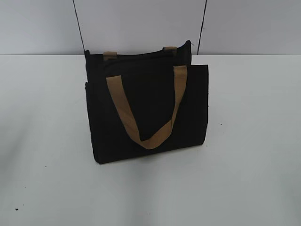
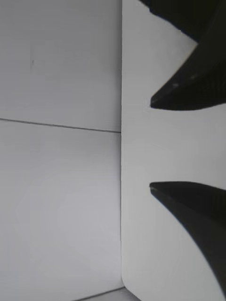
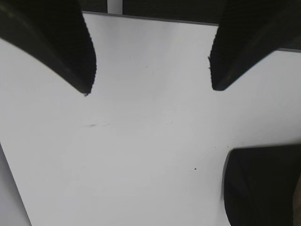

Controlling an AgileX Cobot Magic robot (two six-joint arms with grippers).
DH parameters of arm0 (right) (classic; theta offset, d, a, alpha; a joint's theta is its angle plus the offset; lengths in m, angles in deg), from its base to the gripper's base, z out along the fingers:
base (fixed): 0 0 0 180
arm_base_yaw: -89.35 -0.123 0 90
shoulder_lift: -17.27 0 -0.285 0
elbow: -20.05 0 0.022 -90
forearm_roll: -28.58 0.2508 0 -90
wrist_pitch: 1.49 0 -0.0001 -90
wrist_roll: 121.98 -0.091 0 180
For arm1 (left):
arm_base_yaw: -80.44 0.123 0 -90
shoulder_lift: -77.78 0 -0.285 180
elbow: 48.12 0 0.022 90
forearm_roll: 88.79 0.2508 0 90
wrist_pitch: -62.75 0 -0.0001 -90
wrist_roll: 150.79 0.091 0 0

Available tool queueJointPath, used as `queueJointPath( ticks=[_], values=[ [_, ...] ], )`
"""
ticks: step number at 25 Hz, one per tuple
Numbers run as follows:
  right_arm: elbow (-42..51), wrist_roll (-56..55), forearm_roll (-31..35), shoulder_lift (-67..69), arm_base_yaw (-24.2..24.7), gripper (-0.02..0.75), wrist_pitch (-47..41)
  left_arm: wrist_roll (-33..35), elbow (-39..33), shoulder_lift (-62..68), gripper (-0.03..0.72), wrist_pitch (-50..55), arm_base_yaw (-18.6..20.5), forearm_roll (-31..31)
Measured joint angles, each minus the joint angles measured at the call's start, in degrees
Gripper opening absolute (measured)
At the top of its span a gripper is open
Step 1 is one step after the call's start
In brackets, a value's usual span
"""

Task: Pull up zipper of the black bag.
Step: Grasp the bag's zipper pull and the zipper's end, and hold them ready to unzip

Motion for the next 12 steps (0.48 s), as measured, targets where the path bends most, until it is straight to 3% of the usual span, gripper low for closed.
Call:
queueJointPath(
  ticks=[5, 12],
  values=[
    [0.0, 0.0, 0.0, 0.0, 0.0, 0.577, 0.0, -0.14, -0.18, 10.66, 0.38, -7.84, -5.55, 0.34],
    [0.0, 0.0, 0.0, 0.0, 0.0, 0.577, 0.0, -0.18, -0.25, 26.98, 0.375, -19.77, -8.52, 3.71]
  ],
)
